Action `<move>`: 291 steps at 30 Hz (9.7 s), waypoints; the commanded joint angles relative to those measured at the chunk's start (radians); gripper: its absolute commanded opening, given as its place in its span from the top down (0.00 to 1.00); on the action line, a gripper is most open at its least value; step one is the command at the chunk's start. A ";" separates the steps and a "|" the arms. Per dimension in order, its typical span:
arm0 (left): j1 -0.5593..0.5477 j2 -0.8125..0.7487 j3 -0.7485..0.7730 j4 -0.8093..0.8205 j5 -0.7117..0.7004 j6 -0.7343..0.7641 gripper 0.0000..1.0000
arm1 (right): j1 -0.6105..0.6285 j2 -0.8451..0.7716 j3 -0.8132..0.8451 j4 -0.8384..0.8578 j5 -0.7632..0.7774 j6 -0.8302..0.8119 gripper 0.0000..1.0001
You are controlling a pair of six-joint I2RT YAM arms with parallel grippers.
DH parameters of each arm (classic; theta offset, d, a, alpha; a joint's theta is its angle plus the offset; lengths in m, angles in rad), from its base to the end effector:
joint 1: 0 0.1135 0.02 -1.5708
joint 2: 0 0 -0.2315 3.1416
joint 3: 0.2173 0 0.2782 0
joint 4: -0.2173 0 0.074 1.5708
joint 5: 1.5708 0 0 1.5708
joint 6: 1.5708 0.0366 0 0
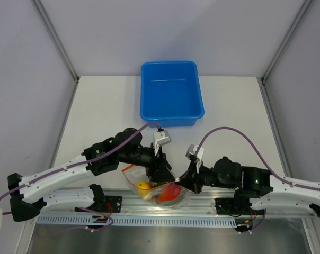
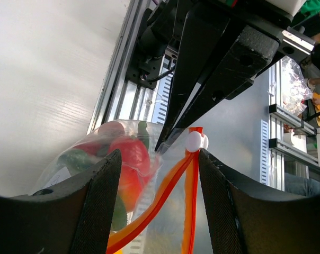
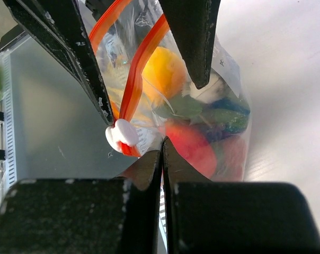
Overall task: Place the food in the zip-top bag and seal the zipper
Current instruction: Zip the zipper food storage bag at the center of the board.
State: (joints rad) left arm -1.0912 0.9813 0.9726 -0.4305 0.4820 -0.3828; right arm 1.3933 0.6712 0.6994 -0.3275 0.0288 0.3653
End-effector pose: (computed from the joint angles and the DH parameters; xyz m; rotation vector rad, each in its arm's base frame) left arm 0.1048 -0.2383 0.3183 1.1008 1.9725 -1.3588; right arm 0.0389 0.2107 0.2925 -0.9876 1.7934 1.1449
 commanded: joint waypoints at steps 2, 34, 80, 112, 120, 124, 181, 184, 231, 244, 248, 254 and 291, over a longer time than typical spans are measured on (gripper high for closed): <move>-0.013 -0.016 -0.021 0.052 0.032 0.039 0.37 | 0.001 -0.012 0.058 0.041 -0.001 0.011 1.00; -0.095 -0.010 -0.041 0.064 -0.074 -0.004 0.99 | -0.037 -0.001 0.071 0.079 -0.079 0.040 0.70; -0.093 -0.038 0.005 0.091 -0.074 0.105 0.49 | -0.040 0.059 0.083 0.117 -0.089 0.018 1.00; -0.052 0.017 0.060 0.010 -0.077 0.061 0.99 | 0.084 0.016 0.074 0.068 0.476 0.054 1.00; -0.021 0.010 0.037 0.047 -0.026 0.038 0.99 | 0.085 -0.048 0.020 0.100 0.477 0.095 1.00; -0.022 0.039 0.041 0.052 -0.014 0.027 0.99 | 0.090 -0.038 -0.004 0.180 0.480 0.115 1.00; 0.011 -0.012 0.041 0.081 0.066 0.028 0.54 | -0.108 -0.028 -0.127 0.301 -0.032 0.053 1.00; 0.013 -0.009 0.040 0.085 0.035 0.028 0.55 | -0.109 -0.021 -0.150 0.389 -0.067 0.104 1.00; 0.011 -0.004 0.006 0.018 -0.059 0.039 0.99 | -0.125 -0.127 -0.253 0.619 0.147 0.380 1.00; 0.011 -0.030 -0.023 -0.019 -0.066 0.039 0.99 | -0.143 -0.219 -0.285 0.593 0.186 0.423 1.00; 0.013 -0.052 -0.003 -0.054 -0.072 0.050 0.99 | -0.157 -0.211 -0.256 0.558 0.066 0.367 1.00; 0.013 -0.050 0.035 -0.068 -0.054 0.058 1.00 | -0.158 -0.154 -0.118 0.325 -0.096 0.167 0.88; 0.013 -0.061 0.040 -0.031 0.017 0.035 0.99 | -0.188 -0.068 0.049 0.070 -0.119 -0.023 0.40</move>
State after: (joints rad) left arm -1.0813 0.9421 0.9749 -0.4858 0.4759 -0.3405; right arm 1.2163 0.5987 0.7380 -0.2665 -0.0700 0.3607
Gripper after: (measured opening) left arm 0.037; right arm 0.598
